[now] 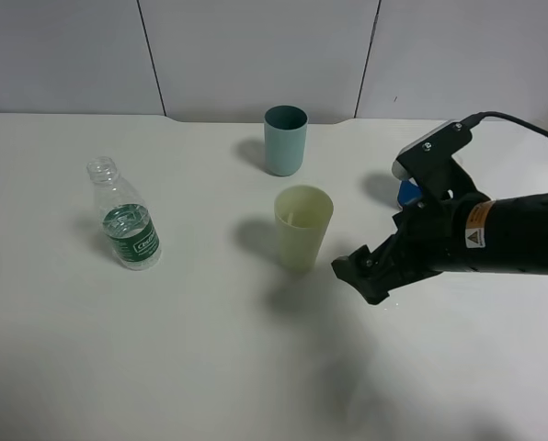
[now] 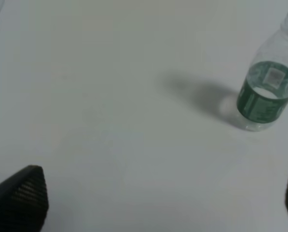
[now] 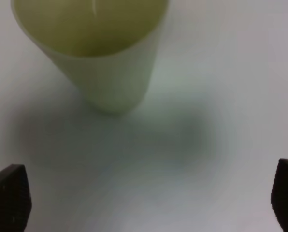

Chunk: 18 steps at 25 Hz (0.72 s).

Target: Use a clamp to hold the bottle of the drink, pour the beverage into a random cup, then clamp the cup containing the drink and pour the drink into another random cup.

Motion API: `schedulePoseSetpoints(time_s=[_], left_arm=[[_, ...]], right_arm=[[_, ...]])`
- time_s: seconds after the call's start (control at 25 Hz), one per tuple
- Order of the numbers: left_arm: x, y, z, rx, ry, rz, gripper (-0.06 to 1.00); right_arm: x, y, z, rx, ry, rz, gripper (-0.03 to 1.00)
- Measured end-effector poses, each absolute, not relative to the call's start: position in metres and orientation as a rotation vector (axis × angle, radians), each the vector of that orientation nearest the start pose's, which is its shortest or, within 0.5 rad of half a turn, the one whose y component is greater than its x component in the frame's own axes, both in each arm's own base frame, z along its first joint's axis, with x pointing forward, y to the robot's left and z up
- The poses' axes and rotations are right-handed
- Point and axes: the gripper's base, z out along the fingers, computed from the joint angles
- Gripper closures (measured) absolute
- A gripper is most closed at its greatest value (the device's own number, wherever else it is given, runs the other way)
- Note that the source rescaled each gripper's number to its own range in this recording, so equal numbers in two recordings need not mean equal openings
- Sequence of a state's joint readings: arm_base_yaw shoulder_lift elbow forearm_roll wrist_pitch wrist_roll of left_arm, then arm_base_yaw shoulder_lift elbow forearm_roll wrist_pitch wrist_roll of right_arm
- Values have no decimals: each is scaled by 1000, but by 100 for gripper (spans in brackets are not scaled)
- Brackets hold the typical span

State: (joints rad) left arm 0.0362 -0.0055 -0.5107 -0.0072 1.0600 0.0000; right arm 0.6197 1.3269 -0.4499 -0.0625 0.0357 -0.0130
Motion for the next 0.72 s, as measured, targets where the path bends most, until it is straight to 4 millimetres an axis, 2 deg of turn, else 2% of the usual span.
schedulePoseSetpoints(time_s=[0.32, 0.36, 0.72], left_arm=[[-7, -1, 280, -36, 2027, 14, -6], [-7, -1, 280, -36, 2027, 14, -6], [-7, -1, 280, -36, 2027, 14, -6]], right_arm=[[176, 125, 164, -807, 2170, 280, -3], [178, 122, 145, -822, 2175, 259, -3], [194, 133, 120, -849, 2059, 251, -3]])
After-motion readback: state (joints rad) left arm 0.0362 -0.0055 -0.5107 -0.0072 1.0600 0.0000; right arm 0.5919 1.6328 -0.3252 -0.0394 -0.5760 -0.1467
